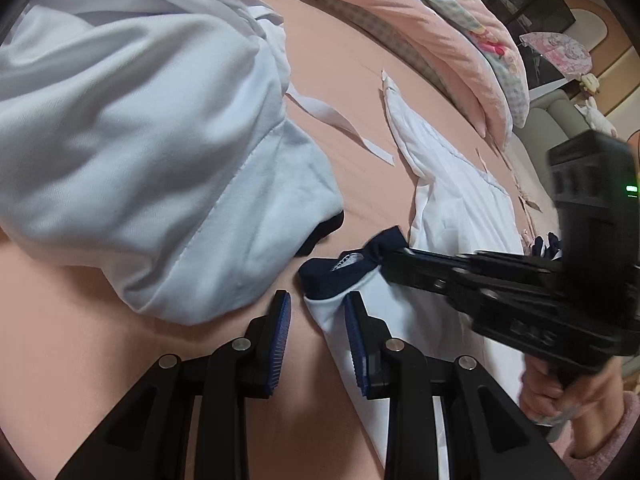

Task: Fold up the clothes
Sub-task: 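Fold the navy-trimmed sleeve onto the shirt with the right gripper and release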

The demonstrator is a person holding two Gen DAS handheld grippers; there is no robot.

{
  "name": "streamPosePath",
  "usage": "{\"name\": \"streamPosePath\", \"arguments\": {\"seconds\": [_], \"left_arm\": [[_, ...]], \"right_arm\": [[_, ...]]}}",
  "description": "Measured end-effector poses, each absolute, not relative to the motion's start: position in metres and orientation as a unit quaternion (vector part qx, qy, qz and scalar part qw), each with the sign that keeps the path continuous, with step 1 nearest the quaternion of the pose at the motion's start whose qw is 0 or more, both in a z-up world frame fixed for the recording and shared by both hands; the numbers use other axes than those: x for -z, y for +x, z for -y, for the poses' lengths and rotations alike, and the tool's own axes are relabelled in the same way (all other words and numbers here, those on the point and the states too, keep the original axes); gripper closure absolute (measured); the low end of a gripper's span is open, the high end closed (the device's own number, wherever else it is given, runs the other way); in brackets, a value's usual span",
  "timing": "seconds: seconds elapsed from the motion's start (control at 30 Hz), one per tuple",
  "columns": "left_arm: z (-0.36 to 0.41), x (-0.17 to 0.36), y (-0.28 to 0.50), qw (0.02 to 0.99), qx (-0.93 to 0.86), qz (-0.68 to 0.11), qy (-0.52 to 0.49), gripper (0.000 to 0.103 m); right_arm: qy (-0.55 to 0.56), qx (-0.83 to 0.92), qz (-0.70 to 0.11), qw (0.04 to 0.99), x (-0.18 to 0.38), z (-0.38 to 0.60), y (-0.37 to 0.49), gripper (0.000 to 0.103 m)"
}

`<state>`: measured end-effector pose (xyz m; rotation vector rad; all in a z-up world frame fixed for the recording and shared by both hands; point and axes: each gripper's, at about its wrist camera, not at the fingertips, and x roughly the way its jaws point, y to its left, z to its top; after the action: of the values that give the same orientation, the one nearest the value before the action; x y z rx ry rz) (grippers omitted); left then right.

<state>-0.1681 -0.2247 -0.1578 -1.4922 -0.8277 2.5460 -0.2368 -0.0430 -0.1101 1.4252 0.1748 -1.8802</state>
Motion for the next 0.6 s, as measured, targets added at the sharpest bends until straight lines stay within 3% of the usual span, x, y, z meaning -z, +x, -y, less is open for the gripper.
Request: {"name": "streamPosePath", "arguments": {"seconds": [0.2,0.37,0.4,0.43,0.6], "left_arm": [[0.228,0.162,-0.168,0.065,-0.817,0.314,-0.480,0.078],[0.208,0.168,-0.183,0.071,-0.821,0.296,-0.483,0.078],[0.205,0.165,-0.182,0.071,-0.826,0.291,-0.477,0.096],[0.203,0.162,-0.181,0.070,-0.831,0.287,-0.472,0.100],[0.210,0.132,-0.152,0.048,-0.865,0.281,-0.413,0.100]], "right_arm": [[0.531,0.774,-0.041,0.343,0.095,0.012,-0.236,0.101],[0.523,0.775,-0.021,0.356,0.088,-0.012,-0.231,0.101],[0.521,0.775,-0.021,0.358,0.088,-0.013,-0.230,0.101],[0.520,0.774,-0.021,0.361,0.088,-0.010,-0.230,0.100],[0.510,0.783,-0.023,0.355,0.078,0.001,-0.226,0.099]]}}
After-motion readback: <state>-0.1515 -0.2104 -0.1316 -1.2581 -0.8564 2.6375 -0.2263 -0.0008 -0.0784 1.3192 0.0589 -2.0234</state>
